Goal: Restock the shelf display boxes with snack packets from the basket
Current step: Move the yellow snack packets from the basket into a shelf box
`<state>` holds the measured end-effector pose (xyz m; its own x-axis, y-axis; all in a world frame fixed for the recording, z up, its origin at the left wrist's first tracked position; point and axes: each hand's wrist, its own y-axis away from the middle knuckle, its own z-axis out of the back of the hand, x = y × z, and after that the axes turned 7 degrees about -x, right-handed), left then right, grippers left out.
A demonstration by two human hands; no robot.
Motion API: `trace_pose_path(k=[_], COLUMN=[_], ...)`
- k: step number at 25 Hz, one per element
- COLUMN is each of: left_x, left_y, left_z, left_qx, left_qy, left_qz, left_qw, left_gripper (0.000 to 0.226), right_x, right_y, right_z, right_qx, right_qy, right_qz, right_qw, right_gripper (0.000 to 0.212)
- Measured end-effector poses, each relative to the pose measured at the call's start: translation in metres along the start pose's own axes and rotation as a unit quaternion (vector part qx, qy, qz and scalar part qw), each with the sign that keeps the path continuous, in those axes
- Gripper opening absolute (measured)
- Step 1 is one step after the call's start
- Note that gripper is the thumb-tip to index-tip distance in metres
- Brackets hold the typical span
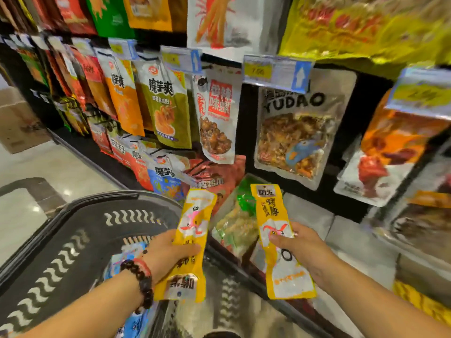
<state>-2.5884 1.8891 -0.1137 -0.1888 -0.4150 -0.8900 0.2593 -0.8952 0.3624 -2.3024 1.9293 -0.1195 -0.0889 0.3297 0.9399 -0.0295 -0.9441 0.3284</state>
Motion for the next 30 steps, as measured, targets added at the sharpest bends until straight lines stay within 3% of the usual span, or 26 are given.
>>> trace_pose_path(k=[4, 7, 9, 12, 16, 23, 30], left_x=[0.009, 0.023, 0.031, 0.042, 0.054, 0.072, 0.075], left_y=[-0.006, -0.005, 0.002, 0.011, 0.022, 0.019, 0.025], left_z=[-0.119, -0.200, -0.253, -0.317, -0.380, -0.423, -0.422], left_qx=[0.098, 0.134, 0.186, 0.225, 0.269, 0.236, 0.257], left_qy=[0.015, 0.013, 0.002, -0.012, -0.047, -0.048, -0.046], left_qz=[0.026, 0.052, 0.070, 0.064, 0.035, 0.042, 0.061], left_qw=[0.995, 0.989, 0.980, 0.972, 0.961, 0.970, 0.963], left_gripper=[0.044, 0.037, 0.045, 0.022, 0.034, 0.026, 0.027], right_x=[-0.041, -0.091, -0.123, -0.162, -0.203, -0.233, -0.249], right_y=[0.010, 0.017, 0.027, 0.042, 0.043, -0.015, -0.020], right_z=[0.059, 0.100, 0.135, 0.194, 0.256, 0.267, 0.260], right_qx=[-0.067, -0.148, -0.210, -0.299, -0.396, -0.348, -0.365], right_qy=[-0.025, -0.034, -0.028, -0.002, 0.039, 0.144, 0.311], right_qz=[-0.026, -0.046, -0.047, -0.057, -0.098, -0.101, -0.093], right_qw=[0.997, 0.987, 0.976, 0.953, 0.912, 0.921, 0.873], right_gripper=[0.018, 0.041, 0.055, 0.077, 0.083, 0.087, 0.082])
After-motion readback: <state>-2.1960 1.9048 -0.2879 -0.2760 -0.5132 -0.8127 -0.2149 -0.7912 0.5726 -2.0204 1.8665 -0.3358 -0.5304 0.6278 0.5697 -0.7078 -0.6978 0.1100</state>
